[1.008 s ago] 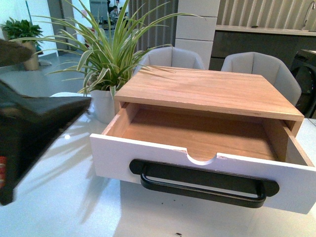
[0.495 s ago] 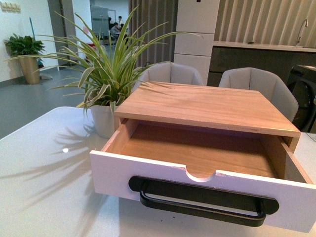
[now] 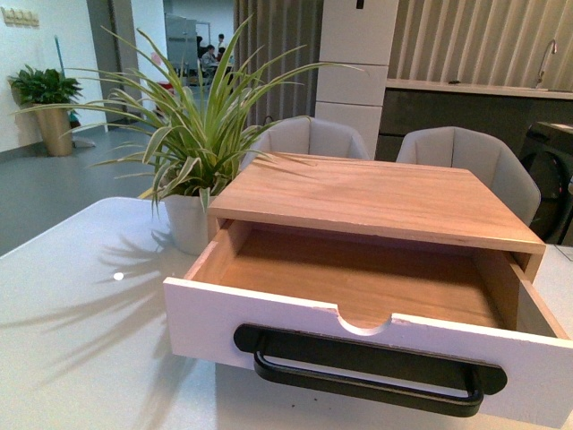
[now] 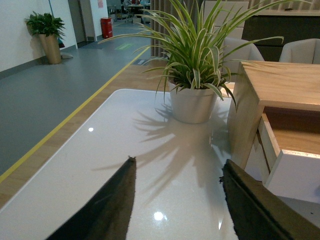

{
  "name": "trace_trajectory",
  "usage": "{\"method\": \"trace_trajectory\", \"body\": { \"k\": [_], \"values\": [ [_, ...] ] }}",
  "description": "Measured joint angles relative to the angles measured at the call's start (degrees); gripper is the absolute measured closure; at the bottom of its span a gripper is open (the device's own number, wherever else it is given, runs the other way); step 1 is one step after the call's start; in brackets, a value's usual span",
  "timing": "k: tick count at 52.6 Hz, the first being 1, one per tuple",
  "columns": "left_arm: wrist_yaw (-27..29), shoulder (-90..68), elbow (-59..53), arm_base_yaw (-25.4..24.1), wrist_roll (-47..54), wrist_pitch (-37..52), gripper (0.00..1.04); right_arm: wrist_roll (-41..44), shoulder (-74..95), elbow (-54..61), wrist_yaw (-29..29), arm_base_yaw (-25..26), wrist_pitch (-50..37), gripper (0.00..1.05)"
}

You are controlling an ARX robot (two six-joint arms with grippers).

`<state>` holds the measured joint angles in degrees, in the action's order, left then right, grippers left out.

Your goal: Pull drawer

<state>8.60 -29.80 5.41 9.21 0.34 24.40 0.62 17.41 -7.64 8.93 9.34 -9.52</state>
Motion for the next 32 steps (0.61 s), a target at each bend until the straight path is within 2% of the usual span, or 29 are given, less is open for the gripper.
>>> {"method": "trace_trajectory", "body": {
  "k": [4, 6, 9, 12, 15, 21, 24, 26, 32],
  "values": [
    [-1.2, 2.1, -1.05, -1.4, 0.0, -1.38, 0.69, 0.0, -1.46, 1.16, -1.73, -1.64, 0.28, 0.67],
    [-1.75, 3.13, -1.44, -2.03, -0.02, -2.05, 0.76, -0.04, -2.36, 1.75, -6.08, -4.35, 0.7, 0.75],
    [-3.39, 4.46, -1.86, -3.19, -0.02, -2.95, 0.85, -0.09, -3.26, 2.36, -8.39, -7.32, 0.94, 0.84],
    [-7.52, 5.86, -2.1, -6.23, -0.02, -3.98, 0.94, -0.07, -3.98, 2.82, -8.22, -8.61, 1.14, 0.93],
    [-7.98, 7.23, -2.47, -8.31, -0.35, -4.9, 1.02, -0.07, -4.68, 3.19, -8.72, -8.96, 1.36, 1.03],
    [-8.66, 9.77, -2.97, -8.92, -0.24, -6.82, 1.02, -0.22, -6.14, 3.96, -8.92, -9.05, 1.92, 1.03],
    [-8.48, 10.82, -4.26, -8.96, -0.24, -5.81, 1.02, -0.2, -11.02, 4.28, -8.74, -9.14, 8.09, 1.03],
    [-8.66, 11.23, -4.68, -8.98, -0.24, -6.1, 1.02, -0.22, -12.72, 4.68, -8.96, -9.18, 9.22, 1.03],
    [-8.63, 13.57, -4.7, -9.01, -0.24, -8.02, 1.02, -0.22, -14.62, 4.87, -8.94, -9.25, 9.62, 1.03]
  ]
}}
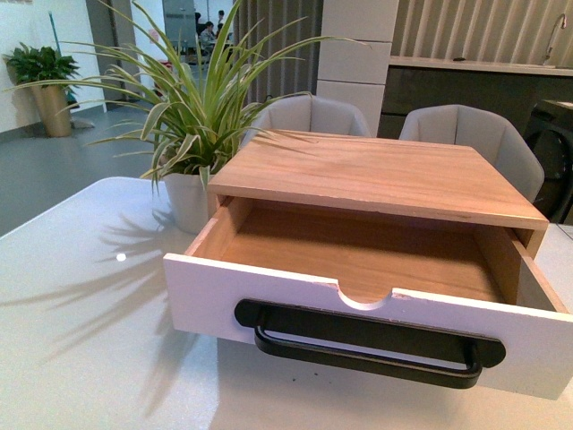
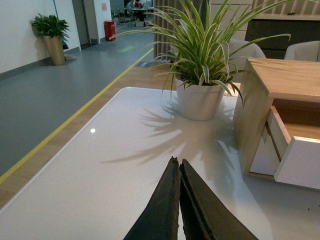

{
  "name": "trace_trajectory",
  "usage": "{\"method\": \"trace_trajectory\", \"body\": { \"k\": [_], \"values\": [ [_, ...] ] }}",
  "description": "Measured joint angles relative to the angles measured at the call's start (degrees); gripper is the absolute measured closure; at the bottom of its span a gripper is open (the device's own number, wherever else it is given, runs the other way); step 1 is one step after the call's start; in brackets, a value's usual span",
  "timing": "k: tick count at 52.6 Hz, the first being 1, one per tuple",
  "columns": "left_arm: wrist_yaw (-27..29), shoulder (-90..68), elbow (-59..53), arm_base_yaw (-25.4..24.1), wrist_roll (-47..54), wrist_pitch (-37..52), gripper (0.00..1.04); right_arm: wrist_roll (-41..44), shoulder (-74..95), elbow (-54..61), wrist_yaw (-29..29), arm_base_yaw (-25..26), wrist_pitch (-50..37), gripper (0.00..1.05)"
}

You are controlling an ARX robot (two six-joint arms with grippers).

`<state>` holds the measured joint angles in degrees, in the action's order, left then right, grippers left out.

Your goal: Pull drawer

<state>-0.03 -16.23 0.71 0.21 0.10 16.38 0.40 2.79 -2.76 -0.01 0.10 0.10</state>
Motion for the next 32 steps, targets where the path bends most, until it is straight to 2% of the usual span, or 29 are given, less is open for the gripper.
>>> {"method": "trace_trajectory", "body": {
  "k": [22, 27, 32],
  "values": [
    [0.02, 6.38, 0.0, 0.0, 0.0, -6.54, 1.02, -0.02, -2.43, 1.16, -0.02, -0.04, -0.04, 1.03],
    [0.02, 13.18, 0.02, -0.02, 0.0, -15.13, 1.02, -0.02, -2.45, 1.16, -0.02, -0.04, -0.04, 1.03],
    [0.02, 15.61, 0.02, -0.02, 0.0, -16.11, 1.02, -0.02, -2.47, 1.18, 0.0, -0.04, -0.04, 1.03]
  ]
}}
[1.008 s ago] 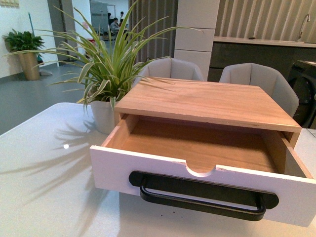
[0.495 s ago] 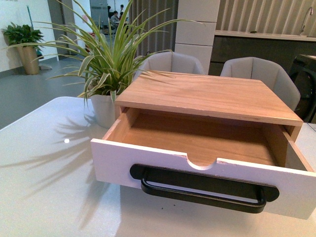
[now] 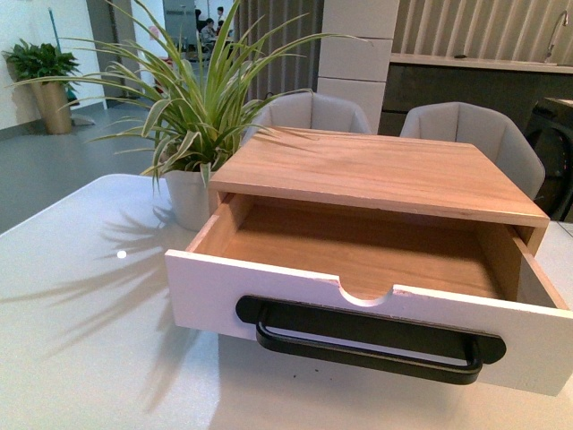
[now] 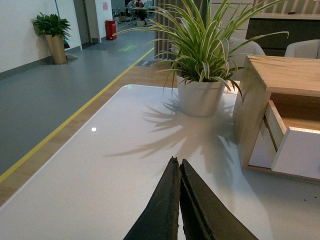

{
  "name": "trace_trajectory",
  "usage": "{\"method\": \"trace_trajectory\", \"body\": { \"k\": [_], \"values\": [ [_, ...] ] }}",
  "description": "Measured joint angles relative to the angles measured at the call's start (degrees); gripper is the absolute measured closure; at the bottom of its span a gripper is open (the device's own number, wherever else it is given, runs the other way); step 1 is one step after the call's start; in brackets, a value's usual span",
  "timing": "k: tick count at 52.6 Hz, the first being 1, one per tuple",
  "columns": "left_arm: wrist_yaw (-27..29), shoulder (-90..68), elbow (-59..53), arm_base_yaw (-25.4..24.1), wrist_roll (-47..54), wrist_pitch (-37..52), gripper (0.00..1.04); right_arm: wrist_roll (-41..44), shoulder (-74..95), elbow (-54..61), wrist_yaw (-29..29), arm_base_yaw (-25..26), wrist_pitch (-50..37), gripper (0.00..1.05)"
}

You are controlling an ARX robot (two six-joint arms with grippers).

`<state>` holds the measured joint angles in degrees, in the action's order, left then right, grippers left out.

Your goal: Pull drawer

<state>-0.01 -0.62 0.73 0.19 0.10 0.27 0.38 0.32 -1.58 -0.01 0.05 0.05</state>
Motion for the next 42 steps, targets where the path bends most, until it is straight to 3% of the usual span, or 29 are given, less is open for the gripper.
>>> {"method": "trace_trajectory", "body": {
  "k": [15, 17, 34, 38, 40, 42],
  "values": [
    [0.0, 0.26, 0.0, 0.0, -0.02, -0.2, 1.0, 0.04, -0.02, 0.0, -0.02, 0.0, 0.0, 1.01],
    [0.0, 0.26, 0.0, 0.0, -0.02, -0.2, 0.89, 0.02, -0.02, 0.0, 0.0, 0.0, 0.0, 0.9],
    [0.0, 0.26, 0.0, 0.0, -0.02, -0.2, 0.31, 0.02, -0.02, 0.0, -0.02, 0.0, 0.0, 0.32],
    [0.0, 0.26, 0.0, 0.0, -0.02, -0.2, 0.1, 0.02, -0.02, 0.0, 0.0, 0.0, 0.0, 0.12],
    [0.0, 0.26, 0.0, 0.0, 0.02, -0.2, 0.06, -0.04, -0.02, 0.0, -0.02, 0.0, 0.0, 0.07],
    [0.0, 0.26, 0.0, 0.0, 0.02, -0.2, 0.08, -0.02, -0.02, 0.0, -0.02, 0.0, 0.0, 0.09]
  ]
}}
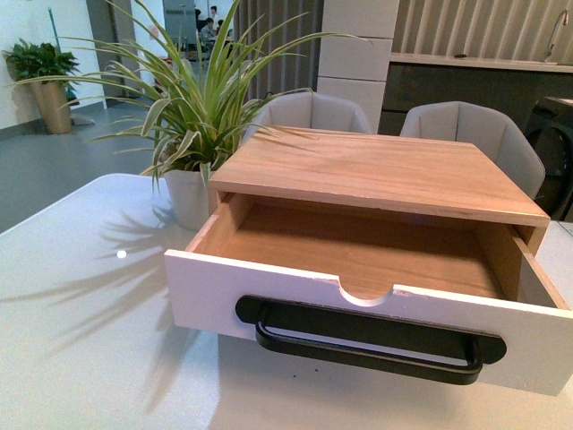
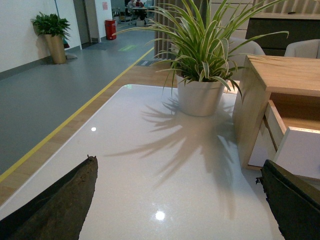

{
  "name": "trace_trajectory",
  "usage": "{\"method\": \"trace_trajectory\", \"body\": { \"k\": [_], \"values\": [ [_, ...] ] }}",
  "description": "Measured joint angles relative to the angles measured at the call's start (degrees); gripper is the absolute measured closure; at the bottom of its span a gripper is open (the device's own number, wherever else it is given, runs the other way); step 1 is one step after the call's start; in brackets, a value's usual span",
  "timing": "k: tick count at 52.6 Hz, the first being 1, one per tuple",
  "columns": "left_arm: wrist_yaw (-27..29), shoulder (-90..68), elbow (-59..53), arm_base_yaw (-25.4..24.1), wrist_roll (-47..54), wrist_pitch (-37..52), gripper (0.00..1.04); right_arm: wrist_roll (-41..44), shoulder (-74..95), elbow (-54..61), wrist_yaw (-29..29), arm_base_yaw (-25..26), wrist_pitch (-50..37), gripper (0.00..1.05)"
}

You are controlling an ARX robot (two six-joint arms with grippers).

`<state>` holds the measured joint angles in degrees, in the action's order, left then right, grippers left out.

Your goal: Pull drawer

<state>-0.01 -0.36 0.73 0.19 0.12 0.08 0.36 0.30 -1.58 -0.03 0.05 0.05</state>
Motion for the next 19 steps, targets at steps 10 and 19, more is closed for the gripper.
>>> {"method": "trace_trajectory", "body": {
  "k": [10, 19],
  "values": [
    [0.0, 0.0, 0.0, 0.0, 0.0, 0.0, 0.07, -0.02, 0.0, 0.0, 0.0, 0.0, 0.0, 0.09],
    [0.0, 0.0, 0.0, 0.0, 0.0, 0.0, 0.07, -0.02, 0.0, 0.0, 0.0, 0.0, 0.0, 0.09]
  ]
}}
